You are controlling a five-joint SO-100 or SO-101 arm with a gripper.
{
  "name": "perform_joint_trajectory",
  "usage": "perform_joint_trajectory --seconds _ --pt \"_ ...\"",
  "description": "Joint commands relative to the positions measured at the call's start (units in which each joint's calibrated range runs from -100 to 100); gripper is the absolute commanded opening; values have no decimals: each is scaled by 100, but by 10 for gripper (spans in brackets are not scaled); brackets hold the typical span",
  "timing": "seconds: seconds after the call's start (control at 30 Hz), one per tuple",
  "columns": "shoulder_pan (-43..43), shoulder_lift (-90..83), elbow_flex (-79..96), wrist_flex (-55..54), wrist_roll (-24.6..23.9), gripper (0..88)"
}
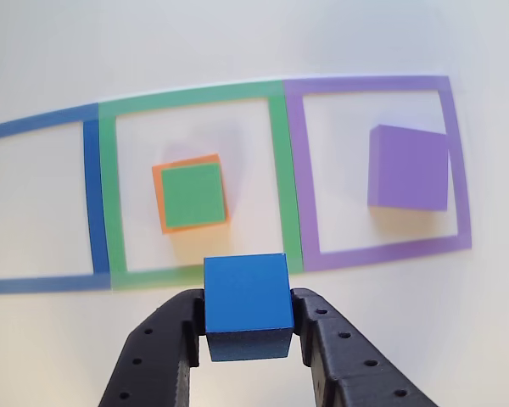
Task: Tower of hanoi
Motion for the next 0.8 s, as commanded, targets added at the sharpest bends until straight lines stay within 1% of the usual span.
perform_joint_trajectory --seconds 0.0,0.43,0.53,0.67,0.77 --pt "-92 -603 1072 -1327 38 8" --pt "-343 -2478 4715 -4152 38 11" --pt "-366 -2598 5388 -4953 38 11" --pt "-290 -2510 6333 -6434 38 12" --pt "-259 -2334 6605 -6968 38 12"
